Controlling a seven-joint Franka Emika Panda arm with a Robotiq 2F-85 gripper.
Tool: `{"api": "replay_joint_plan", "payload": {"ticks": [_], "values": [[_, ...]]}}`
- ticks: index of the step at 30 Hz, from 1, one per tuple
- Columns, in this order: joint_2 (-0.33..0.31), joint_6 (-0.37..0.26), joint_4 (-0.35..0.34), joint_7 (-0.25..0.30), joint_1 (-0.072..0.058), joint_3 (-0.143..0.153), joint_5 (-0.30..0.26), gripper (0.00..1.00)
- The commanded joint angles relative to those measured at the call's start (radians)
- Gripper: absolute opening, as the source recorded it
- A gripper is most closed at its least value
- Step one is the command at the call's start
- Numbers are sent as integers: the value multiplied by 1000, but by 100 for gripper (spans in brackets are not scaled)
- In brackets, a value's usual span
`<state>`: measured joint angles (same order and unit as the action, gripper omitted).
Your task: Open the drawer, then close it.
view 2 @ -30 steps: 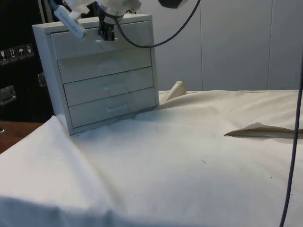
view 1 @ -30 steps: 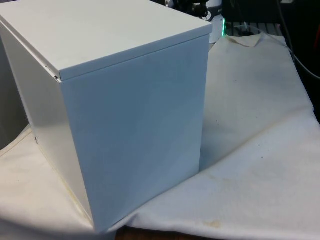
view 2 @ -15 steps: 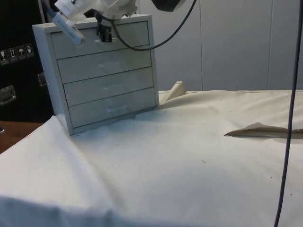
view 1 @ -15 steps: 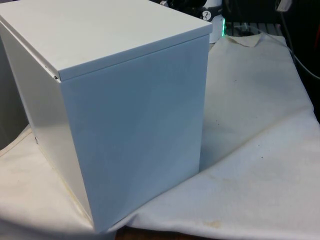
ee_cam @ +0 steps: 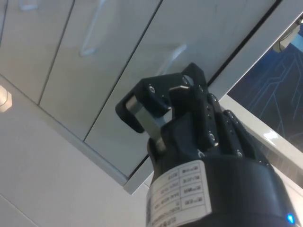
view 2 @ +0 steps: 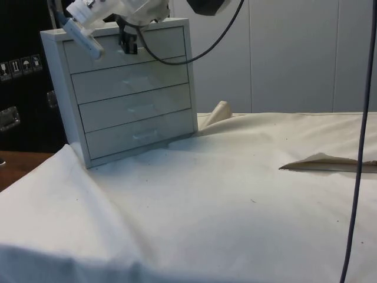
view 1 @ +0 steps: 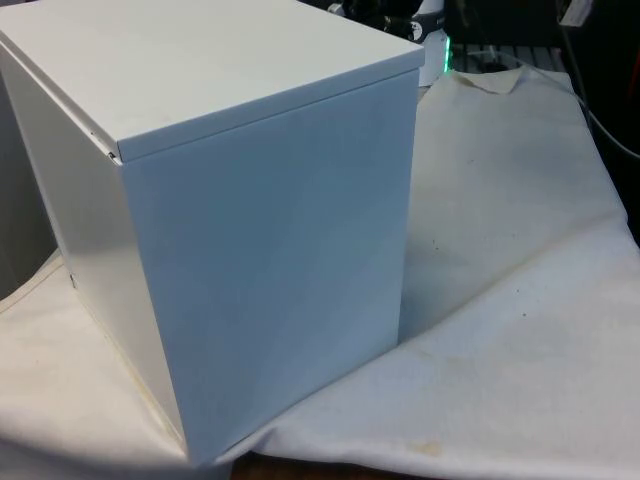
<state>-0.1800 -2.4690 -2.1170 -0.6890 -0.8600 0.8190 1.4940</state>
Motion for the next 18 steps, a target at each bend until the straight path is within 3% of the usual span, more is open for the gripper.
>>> {"api": "replay_joint_plan", "payload": {"ticks": [1,4,5,6,9,13,14,18], "values": [[18,21,-13,-8,-13,-4,11,0],[43,51,-31,-15,-20,-20,18,0],[24,39,-18,-8,-11,-21,2,0],[50,59,-36,-16,-21,-25,20,0],[79,88,-55,-17,-26,-42,25,0],[109,118,-76,-16,-28,-61,30,0],[100,113,-71,-8,-23,-62,12,0],[146,153,-103,-15,-29,-87,37,0]]}}
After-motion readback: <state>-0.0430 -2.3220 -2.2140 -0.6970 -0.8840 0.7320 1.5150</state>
